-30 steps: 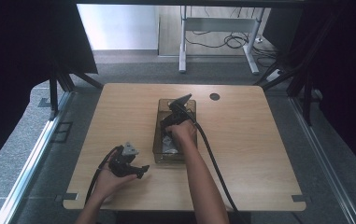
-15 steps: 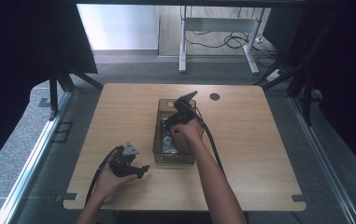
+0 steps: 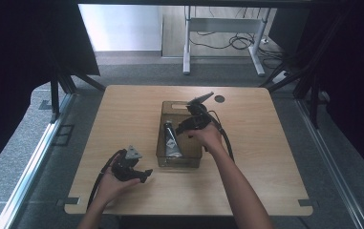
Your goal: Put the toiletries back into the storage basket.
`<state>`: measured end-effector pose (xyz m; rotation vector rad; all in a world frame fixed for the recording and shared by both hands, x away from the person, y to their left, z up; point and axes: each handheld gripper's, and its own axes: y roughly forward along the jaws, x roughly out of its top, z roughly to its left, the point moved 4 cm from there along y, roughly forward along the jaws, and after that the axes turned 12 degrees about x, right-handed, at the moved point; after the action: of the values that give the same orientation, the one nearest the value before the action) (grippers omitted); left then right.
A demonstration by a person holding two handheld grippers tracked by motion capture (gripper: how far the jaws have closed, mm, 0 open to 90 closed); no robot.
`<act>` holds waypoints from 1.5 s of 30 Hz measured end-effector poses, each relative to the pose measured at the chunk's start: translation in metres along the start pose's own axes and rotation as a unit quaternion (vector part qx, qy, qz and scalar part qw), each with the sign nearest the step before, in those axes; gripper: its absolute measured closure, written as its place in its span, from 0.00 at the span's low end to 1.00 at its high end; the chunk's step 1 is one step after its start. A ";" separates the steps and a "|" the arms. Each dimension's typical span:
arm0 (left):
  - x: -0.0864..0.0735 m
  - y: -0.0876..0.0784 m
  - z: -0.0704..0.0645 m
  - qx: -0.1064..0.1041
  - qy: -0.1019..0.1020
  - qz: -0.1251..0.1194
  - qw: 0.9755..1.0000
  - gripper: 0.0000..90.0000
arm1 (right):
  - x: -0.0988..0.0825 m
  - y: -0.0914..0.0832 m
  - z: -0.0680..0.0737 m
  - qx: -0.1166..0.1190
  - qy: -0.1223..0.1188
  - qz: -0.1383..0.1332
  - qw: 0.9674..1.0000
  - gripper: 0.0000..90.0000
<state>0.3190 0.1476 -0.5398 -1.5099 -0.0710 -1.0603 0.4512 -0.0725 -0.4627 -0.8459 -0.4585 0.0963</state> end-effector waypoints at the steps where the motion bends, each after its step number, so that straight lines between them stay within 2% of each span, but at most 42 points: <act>1: 0.000 0.000 0.000 0.001 -0.001 0.000 1.000 0.27 | -0.002 -0.003 0.000 0.003 -0.006 -0.002 1.000 0.46; 6: 0.000 0.000 0.000 0.001 -0.003 0.001 1.000 0.27 | -0.014 -0.020 -0.001 0.010 -0.029 -0.013 0.999 0.46; 7: 0.000 0.000 0.000 0.002 -0.004 0.001 1.000 0.27 | -0.018 -0.026 -0.002 0.008 -0.038 -0.015 0.999 0.46; 8: 0.000 0.000 0.000 0.002 -0.005 0.001 1.000 0.27 | -0.027 -0.036 -0.003 0.018 -0.047 -0.023 0.998 0.46; 12: -0.001 0.001 -0.001 0.003 -0.001 0.005 1.000 0.27 | -0.041 -0.049 -0.009 0.020 -0.062 -0.033 0.997 0.46; 13: -0.001 0.001 -0.001 0.003 0.000 0.005 1.000 0.27 | -0.052 -0.060 -0.015 0.022 -0.070 -0.045 0.996 0.46; 16: -0.001 0.002 -0.002 0.003 0.002 0.007 1.000 0.27 | -0.061 -0.068 -0.021 0.024 -0.074 -0.053 0.995 0.46; 17: -0.001 0.002 -0.002 0.003 0.002 0.007 1.000 0.27 | -0.070 -0.077 -0.029 0.027 -0.078 -0.063 0.995 0.46; 20: -0.001 0.003 -0.002 0.003 0.003 0.008 1.000 0.27 | -0.079 -0.086 -0.037 0.023 -0.084 -0.072 0.994 0.45; 21: -0.001 0.003 -0.002 0.004 0.003 0.008 1.000 0.27 | -0.089 -0.094 -0.044 0.020 -0.088 -0.083 0.992 0.45; 23: -0.002 0.003 -0.001 0.004 0.002 0.009 1.000 0.27 | -0.093 -0.098 -0.047 0.022 -0.091 -0.090 0.992 0.45; 28: -0.002 0.002 0.000 0.006 -0.002 0.008 1.000 0.27 | -0.118 -0.114 -0.065 0.016 -0.094 -0.115 0.989 0.45; 29: -0.002 0.002 0.000 0.006 -0.003 0.009 1.000 0.27 | -0.127 -0.118 -0.073 0.012 -0.094 -0.124 0.988 0.45; 31: -0.002 0.002 -0.001 0.006 -0.002 0.009 1.000 0.27 | -0.130 -0.120 -0.076 0.011 -0.095 -0.127 0.987 0.45; 32: -0.002 0.002 -0.001 0.005 -0.002 0.009 1.000 0.27 | -0.140 -0.123 -0.086 0.007 -0.095 -0.134 0.986 0.45; 34: -0.002 0.003 -0.001 0.006 -0.002 0.010 1.000 0.27 | -0.144 -0.123 -0.089 0.007 -0.093 -0.135 0.986 0.45; 36: -0.002 0.003 -0.001 0.006 -0.002 0.011 1.000 0.27 | -0.155 -0.124 -0.103 0.008 -0.082 -0.143 0.986 0.45; 38: -0.003 0.004 -0.001 0.007 -0.002 0.012 1.000 0.27 | -0.159 -0.124 -0.109 0.008 -0.078 -0.146 0.986 0.45; 43: -0.003 0.004 -0.002 0.005 -0.001 0.012 1.000 0.27 | -0.162 -0.125 -0.115 0.005 -0.078 -0.150 0.986 0.44; 45: -0.003 0.004 -0.001 0.006 -0.002 0.013 1.000 0.27 | -0.162 -0.126 -0.114 0.005 -0.086 -0.154 0.984 0.44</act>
<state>0.3190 0.1469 -0.5447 -1.4976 -0.0607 -1.0353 0.3425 -0.2788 -0.4918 -0.7512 -0.7463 -0.1157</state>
